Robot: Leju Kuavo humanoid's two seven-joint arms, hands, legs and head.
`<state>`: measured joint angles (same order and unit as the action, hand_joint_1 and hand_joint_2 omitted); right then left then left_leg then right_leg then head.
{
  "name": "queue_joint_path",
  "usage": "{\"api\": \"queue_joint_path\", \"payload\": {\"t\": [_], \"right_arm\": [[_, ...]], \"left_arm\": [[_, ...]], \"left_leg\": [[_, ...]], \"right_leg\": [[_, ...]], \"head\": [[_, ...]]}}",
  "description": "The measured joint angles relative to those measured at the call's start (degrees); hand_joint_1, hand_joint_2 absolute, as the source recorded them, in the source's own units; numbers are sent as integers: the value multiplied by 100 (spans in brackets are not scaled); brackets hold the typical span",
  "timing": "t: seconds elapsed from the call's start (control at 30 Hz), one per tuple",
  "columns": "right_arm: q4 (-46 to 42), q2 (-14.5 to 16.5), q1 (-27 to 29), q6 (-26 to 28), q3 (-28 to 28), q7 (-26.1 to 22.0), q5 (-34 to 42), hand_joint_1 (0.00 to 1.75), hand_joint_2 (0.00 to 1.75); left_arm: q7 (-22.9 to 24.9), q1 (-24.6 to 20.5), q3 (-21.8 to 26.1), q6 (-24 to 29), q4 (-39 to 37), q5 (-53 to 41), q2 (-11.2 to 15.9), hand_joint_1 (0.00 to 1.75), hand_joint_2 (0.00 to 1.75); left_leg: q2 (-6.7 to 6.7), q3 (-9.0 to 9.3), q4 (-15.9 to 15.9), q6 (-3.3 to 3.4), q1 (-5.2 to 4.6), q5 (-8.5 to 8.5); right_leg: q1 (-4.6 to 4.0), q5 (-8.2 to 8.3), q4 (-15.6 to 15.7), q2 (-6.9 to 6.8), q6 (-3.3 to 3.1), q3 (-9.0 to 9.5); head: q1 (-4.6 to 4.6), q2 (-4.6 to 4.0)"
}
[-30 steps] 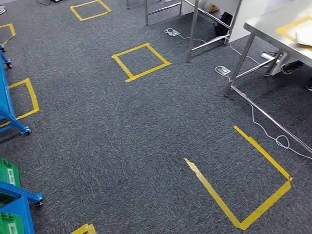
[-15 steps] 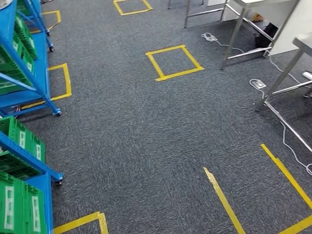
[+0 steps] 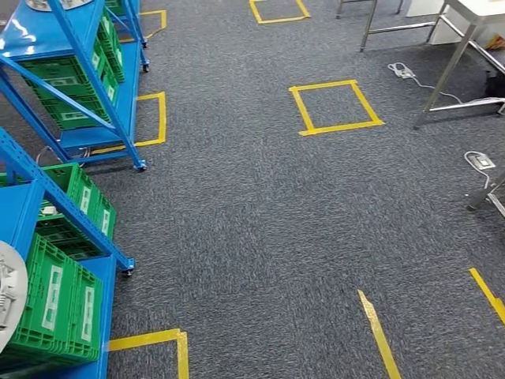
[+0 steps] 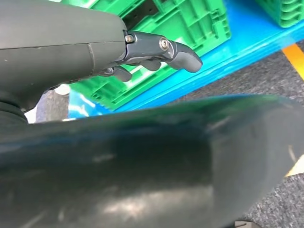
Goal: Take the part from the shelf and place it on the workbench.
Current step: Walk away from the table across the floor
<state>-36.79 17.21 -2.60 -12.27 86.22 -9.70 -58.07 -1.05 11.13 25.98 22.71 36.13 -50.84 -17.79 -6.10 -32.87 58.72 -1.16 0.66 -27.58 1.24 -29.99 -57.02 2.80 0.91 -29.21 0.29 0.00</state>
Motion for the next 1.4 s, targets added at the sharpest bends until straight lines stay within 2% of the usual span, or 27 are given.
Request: {"api": "queue_joint_path", "payload": {"t": [0.03,0.1,0.17,0.2,0.27,0.3,0.37,0.4,0.47,0.53,0.6,0.63,0.67,0.7,0.73,0.77,0.83,0.9,0.97,1.03,1.1,1.17,1.2,1.23,1.27,1.33,1.4], "right_arm": [[0,1,2,-1,1,-1,0,0,0],[0,2,17,-4,1,-2,0,0,0],[0,1,27,-4,1,-2,0,0,0],[0,1,26,-3,1,-2,-1,0,0],[0,2,12,-3,1,-2,-2,0,0],[0,2,5,-3,1,-2,-2,0,0],[0,2,-2,-2,1,-2,-3,0,0],[1,2,-10,-2,1,-2,-4,0,0],[2,2,-32,0,1,-2,-8,0,0],[2,2,-43,3,-1,-6,-10,0,0],[2,2,-26,5,-3,-9,-11,0,0],[2,2,-15,7,-2,-8,-11,0,0],[2,2,-5,9,-1,-8,-11,0,0],[2,2,-1,10,0,-7,-11,0,0],[2,2,0,11,0,-8,-11,0,0],[2,2,1,13,1,-8,-11,0,0],[4,2,5,19,-1,-9,-11,0,0],[8,2,7,31,-1,-2,-13,0,0],[11,2,2,41,1,3,-14,0,0],[11,3,1,41,1,1,-15,0,0],[13,3,14,38,1,0,-16,0,0],[14,2,27,43,1,0,-16,0,0],[14,2,28,45,1,0,-16,0,0],[14,2,23,47,1,0,-16,0,0],[15,2,14,48,1,0,-17,0,0],[15,4,-2,47,1,-1,-17,0,0],[15,7,-9,46,1,-1,-18,0,0]], "left_arm": [[0,-2,-2,-1,1,0,1,0,0],[0,-7,-7,-2,2,0,2,0,0],[0,-6,-8,-2,2,1,2,0,0],[0,-5,-7,-2,2,2,2,0,0],[7,-4,-6,-2,4,26,2,0,0],[11,-4,-8,-2,10,42,2,0,0],[17,-4,-15,-3,28,68,2,0,0],[21,0,-17,-3,36,78,2,0,0],[29,12,-15,-4,42,92,-3,0,0],[33,17,-14,-4,46,96,-10,0,0],[33,15,-18,-5,50,96,-13,0,0],[33,15,-19,-6,50,96,-13,0,0],[34,17,-17,-7,50,96,-13,0,0],[34,18,-16,-7,50,96,-13,0,0],[34,18,-15,-7,50,96,-13,0,0],[33,18,-16,-7,50,96,-13,0,0],[33,15,-19,-7,53,96,-12,0,0],[33,18,-20,-5,59,96,-11,0,0],[34,33,-17,-5,63,96,-10,0,0],[34,40,-17,-6,66,96,-9,0,0],[34,36,-24,-6,70,96,-9,0,0],[34,36,-29,-7,72,96,-9,0,0],[34,37,-29,-7,72,96,-9,0,0],[35,38,-28,-7,72,96,-9,0,0],[35,38,-28,-7,72,96,-9,0,0],[34,36,-29,-7,77,96,-7,0,0],[33,36,-37,-5,89,93,-5,0,0]], "left_leg": [[156,-89,205,-20,-8,-132],[468,-413,932,-46,-14,-519],[548,-678,1533,-57,-10,-728],[562,-669,1545,-52,-10,-671],[667,-325,938,-9,-25,-320],[815,-98,523,27,-51,-174],[1026,178,0,101,-101,-51],[1050,197,-63,130,-124,-65],[917,182,-99,191,-125,-33],[793,185,-149,257,-95,15],[666,178,-165,293,-72,42],[591,171,-164,300,-70,47],[514,169,-163,302,-67,49],[430,174,-162,300,-62,49],[345,185,-159,291,-52,46],[261,199,-152,271,-38,40],[105,186,-103,198,-24,13],[-33,122,-56,107,-19,12],[-139,66,-45,31,3,38],[83,-29,141,-13,0,-84],[441,-308,777,-36,-15,-446],[546,-625,1494,-41,-13,-750],[556,-671,1622,-30,-14,-755],[571,-604,1525,-9,-20,-651],[614,-436,1225,24,-36,-469],[884,-9,429,126,-113,-156],[1077,181,20,206,-184,-91]], "right_leg": [[0,8,18,-86,-39,10],[-27,-3,26,-275,-92,23],[-56,-21,25,-474,-115,25],[-66,-31,24,-563,-119,25],[-82,-58,24,-718,-114,46],[-97,-79,21,-783,-101,68],[-123,-120,14,-895,-54,93],[-130,-134,13,-951,-27,115],[-115,-163,5,-1001,29,145],[-89,-330,-215,-725,84,53],[-68,-677,-901,-376,123,-281],[-62,-830,-1317,-310,139,-494],[-56,-885,-1610,-291,153,-664],[-48,-821,-1699,-285,166,-747],[-34,-644,-1550,-272,181,-716],[-11,-401,-1210,-221,199,-589],[54,-69,-464,73,229,-286],[76,-34,-153,272,197,-135],[61,-35,-140,161,113,-106],[50,-11,-123,-1,21,-100],[16,-12,-111,-192,-48,-96],[-24,-27,-112,-393,-79,-98],[-40,-34,-112,-487,-88,-96],[-55,-41,-112,-573,-95,-87],[-66,-49,-112,-650,-98,-73],[-88,-73,-114,-781,-82,-43],[-105,-94,-111,-905,-39,-30]], "head": [[-14,0],[-39,0],[-38,0],[-38,0],[-38,0],[-38,0],[-30,0],[-25,0],[-22,0],[-10,0],[13,0],[18,0],[18,0],[19,0],[18,0],[19,0],[21,0],[26,0],[30,0],[4,0],[-27,0],[-31,0],[-32,0],[-32,0],[-31,0],[-33,0],[-36,0]]}}
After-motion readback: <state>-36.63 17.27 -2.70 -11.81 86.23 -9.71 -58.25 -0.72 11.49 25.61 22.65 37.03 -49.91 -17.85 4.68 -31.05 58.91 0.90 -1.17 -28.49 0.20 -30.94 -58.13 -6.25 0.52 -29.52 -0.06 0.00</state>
